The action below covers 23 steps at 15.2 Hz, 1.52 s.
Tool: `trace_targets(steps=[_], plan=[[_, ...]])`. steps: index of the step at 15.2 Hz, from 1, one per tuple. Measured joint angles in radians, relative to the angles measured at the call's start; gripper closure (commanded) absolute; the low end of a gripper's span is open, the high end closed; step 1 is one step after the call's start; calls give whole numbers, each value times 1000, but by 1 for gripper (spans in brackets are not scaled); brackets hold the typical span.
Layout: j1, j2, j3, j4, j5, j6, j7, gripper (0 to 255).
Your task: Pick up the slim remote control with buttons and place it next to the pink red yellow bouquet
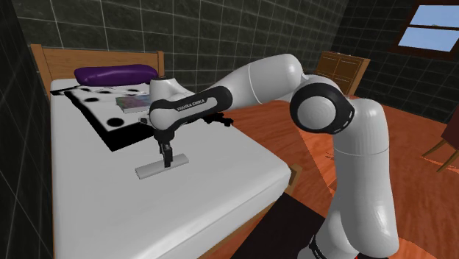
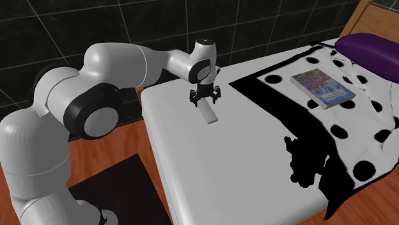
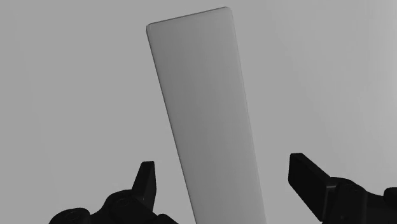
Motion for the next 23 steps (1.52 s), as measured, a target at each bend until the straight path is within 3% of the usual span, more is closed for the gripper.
trace_targets(steps=[11,12,23], plan=[[-1,37,0,-24,-1,61,-3,0],[-1,37,0,-24,-1,61,-3,255],[0,34,0,-19,-1,55,-3,255]])
